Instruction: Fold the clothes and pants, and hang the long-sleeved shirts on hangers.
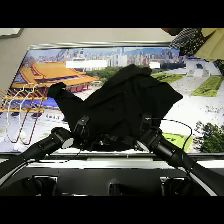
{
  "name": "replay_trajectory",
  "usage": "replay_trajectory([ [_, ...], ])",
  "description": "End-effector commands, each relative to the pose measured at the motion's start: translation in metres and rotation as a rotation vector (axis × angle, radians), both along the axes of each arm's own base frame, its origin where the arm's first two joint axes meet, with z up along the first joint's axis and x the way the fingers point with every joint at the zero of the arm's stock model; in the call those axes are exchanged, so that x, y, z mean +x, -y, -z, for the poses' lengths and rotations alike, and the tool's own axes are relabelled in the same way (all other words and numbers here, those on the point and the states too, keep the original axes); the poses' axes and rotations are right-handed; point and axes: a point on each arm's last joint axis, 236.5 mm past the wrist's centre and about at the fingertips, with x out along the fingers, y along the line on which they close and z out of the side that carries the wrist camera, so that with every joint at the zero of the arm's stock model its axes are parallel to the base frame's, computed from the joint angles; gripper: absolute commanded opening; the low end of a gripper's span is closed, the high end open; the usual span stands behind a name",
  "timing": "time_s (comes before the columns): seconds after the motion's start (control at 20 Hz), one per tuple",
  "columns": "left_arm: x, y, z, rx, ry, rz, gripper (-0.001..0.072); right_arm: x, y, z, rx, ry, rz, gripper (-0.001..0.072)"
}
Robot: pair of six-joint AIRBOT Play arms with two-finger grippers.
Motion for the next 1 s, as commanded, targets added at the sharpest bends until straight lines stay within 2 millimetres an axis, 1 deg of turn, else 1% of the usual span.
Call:
replay_trajectory([
  [0.0, 0.001, -0.003, -0.014, 0.021, -0.019, -0.005, 0.0034, -0.008, 0.014, 0.000, -0.060, -0.033, 0.000, 0.0046],
  [0.1, 0.009, -0.001, -0.036, 0.010, 0.002, -0.007, 0.0033, -0.008, 0.021, -0.007, -0.092, -0.036, 0.000, 0.0046],
  [0.15, 0.015, 0.001, -0.050, 0.000, 0.021, -0.010, 0.0033, -0.003, 0.022, -0.016, -0.094, -0.012, -0.009, 0.0046],
  [0.2, 0.020, 0.002, -0.066, -0.012, 0.045, -0.012, 0.0033, 0.006, 0.022, -0.029, -0.087, 0.035, -0.012, 0.0046],
  [0.35, 0.039, 0.005, -0.121, -0.040, 0.135, -0.009, 0.0033, 0.038, 0.024, -0.084, -0.068, 0.207, -0.011, 0.0046],
  [0.45, 0.053, 0.011, -0.164, -0.086, 0.206, -0.019, 0.0033, 0.057, 0.033, -0.126, -0.089, 0.311, 0.007, 0.0045],
  [0.55, 0.072, 0.022, -0.220, -0.171, 0.311, -0.031, 0.0033, 0.080, 0.042, -0.177, -0.121, 0.438, 0.001, 0.0045],
  [0.65, 0.088, 0.030, -0.278, -0.255, 0.426, -0.042, 0.0033, 0.105, 0.050, -0.240, -0.120, 0.615, 0.035, 0.0045],
  [0.75, 0.098, 0.030, -0.338, -0.343, 0.537, -0.065, 0.0033, 0.123, 0.065, -0.310, -0.119, 0.800, 0.090, 0.0045],
  [0.8, 0.100, 0.028, -0.362, -0.377, 0.581, -0.075, 0.0033, 0.128, 0.071, -0.342, -0.106, 0.882, 0.111, 0.0045],
  [0.85, 0.102, 0.026, -0.384, -0.409, 0.624, -0.083, 0.0033, 0.131, 0.072, -0.368, -0.085, 0.944, 0.114, 0.0045],
  [0.9, 0.102, 0.024, -0.403, -0.435, 0.658, -0.088, 0.0033, 0.134, 0.069, -0.391, -0.066, 0.999, 0.101, 0.0044],
  [0.95, 0.101, 0.023, -0.419, -0.460, 0.689, -0.090, 0.0033, 0.137, 0.066, -0.409, -0.054, 1.040, 0.084, 0.0044],
])
